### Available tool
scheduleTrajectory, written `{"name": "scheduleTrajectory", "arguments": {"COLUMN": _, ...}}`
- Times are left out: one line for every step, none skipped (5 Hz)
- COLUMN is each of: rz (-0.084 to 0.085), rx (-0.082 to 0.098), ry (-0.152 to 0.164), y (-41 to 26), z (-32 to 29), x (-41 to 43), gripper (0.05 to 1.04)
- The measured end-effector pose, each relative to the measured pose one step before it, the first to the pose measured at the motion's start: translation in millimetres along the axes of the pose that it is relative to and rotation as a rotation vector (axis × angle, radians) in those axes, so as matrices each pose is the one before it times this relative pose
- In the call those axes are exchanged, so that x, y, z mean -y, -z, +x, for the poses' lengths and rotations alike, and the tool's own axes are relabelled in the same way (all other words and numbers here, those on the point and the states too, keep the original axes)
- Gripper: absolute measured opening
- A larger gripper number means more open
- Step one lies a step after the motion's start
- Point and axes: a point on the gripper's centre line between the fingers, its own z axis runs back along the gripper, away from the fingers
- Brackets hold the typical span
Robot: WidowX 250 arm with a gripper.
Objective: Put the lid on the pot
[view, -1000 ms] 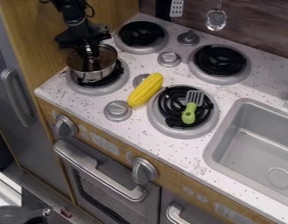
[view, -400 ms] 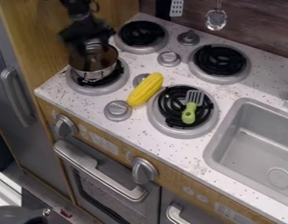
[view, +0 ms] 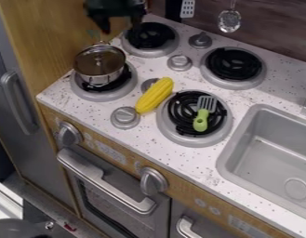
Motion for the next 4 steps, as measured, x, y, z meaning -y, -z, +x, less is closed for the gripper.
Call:
{"name": "scheduleTrajectory", "arguments": {"rz": -0.0569, "rx": -0.0544, "ry": 0.1609, "y": -0.89, "z": -10.49, "x": 18.24, "gripper": 0.999}}
{"name": "scheduleTrajectory", "arguments": {"rz": 0.0033, "rx": -0.0722, "ry": 0.1076, "y": 0.95, "z": -10.38, "x": 8.62, "gripper": 0.999}}
{"name": "scheduleTrajectory", "arguments": {"rz": 0.0273, "rx": -0.0734, "ry": 0.094, "y": 0.95, "z": -8.07, "x": 12.92, "gripper": 0.999}}
{"name": "scheduleTrajectory", "arguments": {"rz": 0.0422, "rx": -0.0515, "ry": 0.015, "y": 1.19, "z": -3.91, "x": 10.84, "gripper": 0.999}}
